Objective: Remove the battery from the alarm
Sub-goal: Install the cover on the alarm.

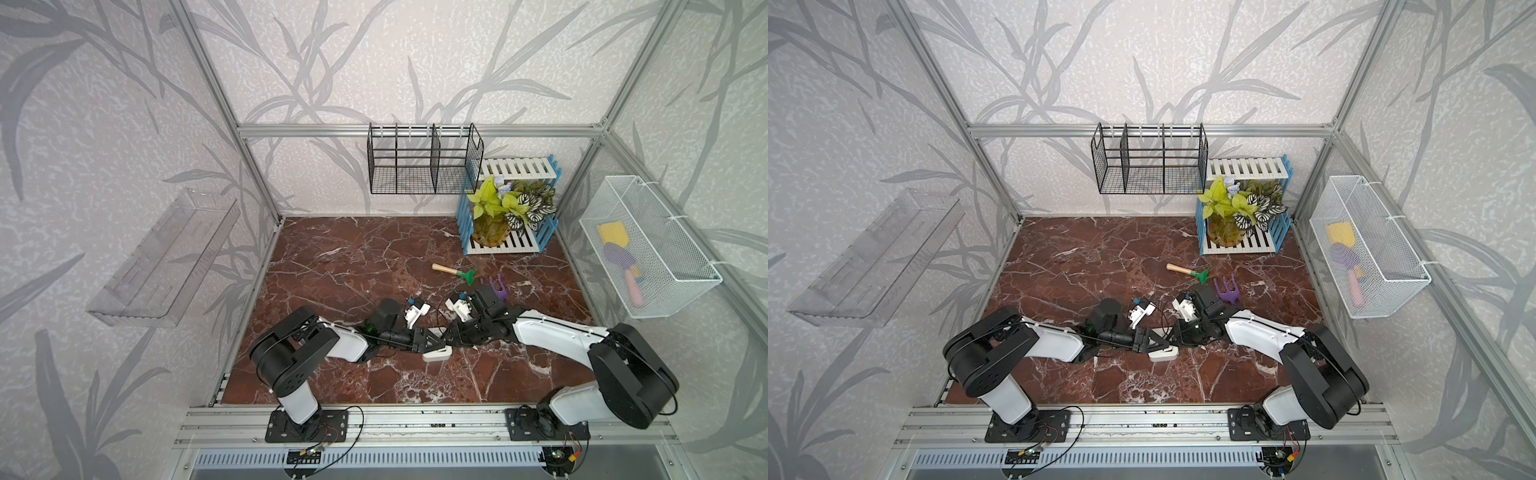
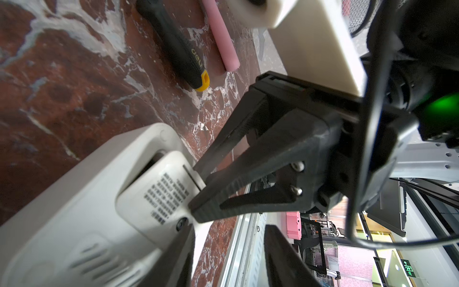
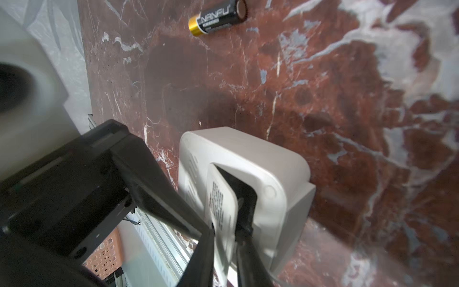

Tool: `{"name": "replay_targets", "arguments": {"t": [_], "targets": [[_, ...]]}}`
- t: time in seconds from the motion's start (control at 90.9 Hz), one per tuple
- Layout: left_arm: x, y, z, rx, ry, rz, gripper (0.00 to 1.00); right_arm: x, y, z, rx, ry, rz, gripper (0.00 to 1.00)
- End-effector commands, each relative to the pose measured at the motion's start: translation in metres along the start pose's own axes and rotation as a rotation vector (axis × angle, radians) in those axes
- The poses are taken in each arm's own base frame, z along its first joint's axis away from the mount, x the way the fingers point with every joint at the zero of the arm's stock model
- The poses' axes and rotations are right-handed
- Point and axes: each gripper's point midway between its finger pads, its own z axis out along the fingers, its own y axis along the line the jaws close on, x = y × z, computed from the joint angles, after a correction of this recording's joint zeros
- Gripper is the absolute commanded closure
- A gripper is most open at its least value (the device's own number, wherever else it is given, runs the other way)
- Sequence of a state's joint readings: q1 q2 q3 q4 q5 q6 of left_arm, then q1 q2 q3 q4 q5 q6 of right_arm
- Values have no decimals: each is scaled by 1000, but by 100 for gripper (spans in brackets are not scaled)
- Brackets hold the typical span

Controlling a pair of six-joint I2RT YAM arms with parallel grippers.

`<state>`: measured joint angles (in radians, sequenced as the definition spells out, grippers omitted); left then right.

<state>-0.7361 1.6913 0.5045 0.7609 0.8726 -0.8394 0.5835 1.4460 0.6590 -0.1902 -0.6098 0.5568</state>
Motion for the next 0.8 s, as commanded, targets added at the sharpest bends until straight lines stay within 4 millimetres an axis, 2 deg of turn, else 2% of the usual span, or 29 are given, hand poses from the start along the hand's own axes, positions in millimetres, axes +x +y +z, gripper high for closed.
{"name": "replay_targets", "arguments": {"t": [0.0, 0.154, 0.33, 0.418, 0.583, 0.792], "targets": [[2, 14, -5, -58, -3, -9, 50, 1, -3, 0, 22, 6, 4, 77], [-1, 12, -10, -57, -18, 2, 50, 2, -2, -2, 23, 4, 0, 76], [-13, -11, -20, -11, -68, 70, 48, 1, 0, -4, 23, 1, -7, 75], [-20, -14, -30, -16, -114, 89, 47, 2, 0, -5, 25, 1, -8, 75], [-22, -3, -51, -54, -176, 72, 46, 2, 2, -8, 28, -5, -12, 73], [-16, 9, -59, -93, -181, 57, 46, 1, 4, -11, 33, -4, -17, 73]]}}
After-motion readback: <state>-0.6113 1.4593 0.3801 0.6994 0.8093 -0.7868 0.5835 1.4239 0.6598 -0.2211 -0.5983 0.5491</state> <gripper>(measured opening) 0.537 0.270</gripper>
